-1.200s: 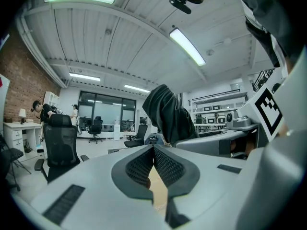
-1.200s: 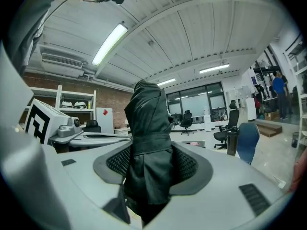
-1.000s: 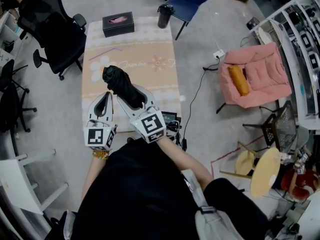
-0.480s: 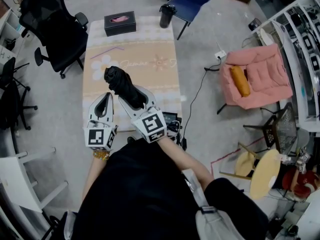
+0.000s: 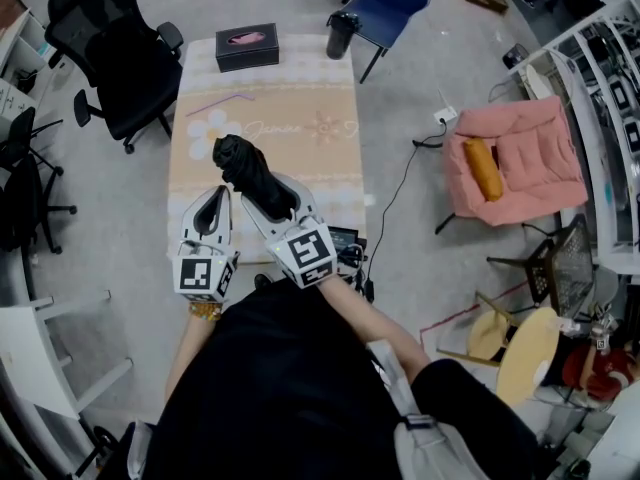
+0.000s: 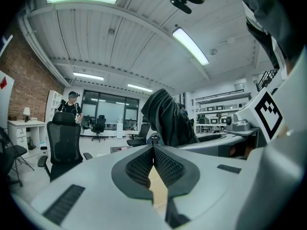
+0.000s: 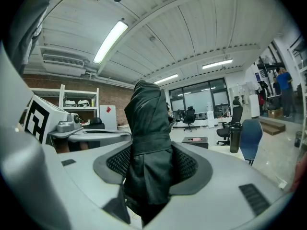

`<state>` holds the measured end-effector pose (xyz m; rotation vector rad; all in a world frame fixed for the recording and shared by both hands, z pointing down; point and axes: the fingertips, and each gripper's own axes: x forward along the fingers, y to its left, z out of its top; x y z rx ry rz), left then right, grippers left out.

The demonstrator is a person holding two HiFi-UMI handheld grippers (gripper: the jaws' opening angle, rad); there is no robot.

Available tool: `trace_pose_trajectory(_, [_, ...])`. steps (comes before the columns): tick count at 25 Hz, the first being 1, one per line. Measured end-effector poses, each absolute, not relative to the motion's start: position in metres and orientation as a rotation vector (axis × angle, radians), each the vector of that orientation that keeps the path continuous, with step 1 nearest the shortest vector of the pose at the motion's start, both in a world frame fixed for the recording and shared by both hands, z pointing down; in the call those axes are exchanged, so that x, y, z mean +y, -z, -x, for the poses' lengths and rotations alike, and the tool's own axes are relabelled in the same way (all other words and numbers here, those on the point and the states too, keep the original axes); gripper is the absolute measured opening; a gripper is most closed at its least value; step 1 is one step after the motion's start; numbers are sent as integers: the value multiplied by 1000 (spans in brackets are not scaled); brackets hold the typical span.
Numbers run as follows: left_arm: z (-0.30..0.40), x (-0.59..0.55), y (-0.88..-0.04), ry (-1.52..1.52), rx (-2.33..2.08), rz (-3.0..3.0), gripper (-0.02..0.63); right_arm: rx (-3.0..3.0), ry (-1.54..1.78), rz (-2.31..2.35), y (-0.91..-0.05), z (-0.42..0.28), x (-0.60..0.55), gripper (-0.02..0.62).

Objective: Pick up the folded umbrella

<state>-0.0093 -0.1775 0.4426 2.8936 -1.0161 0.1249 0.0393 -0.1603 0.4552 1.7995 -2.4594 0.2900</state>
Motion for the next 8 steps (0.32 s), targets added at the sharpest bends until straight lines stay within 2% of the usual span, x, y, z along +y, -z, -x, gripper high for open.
trace_pose_trajectory(8, [7,-178,-445,-132,-1027,-2886,14,-2466,-295,-1782,-460,-40,-161,230])
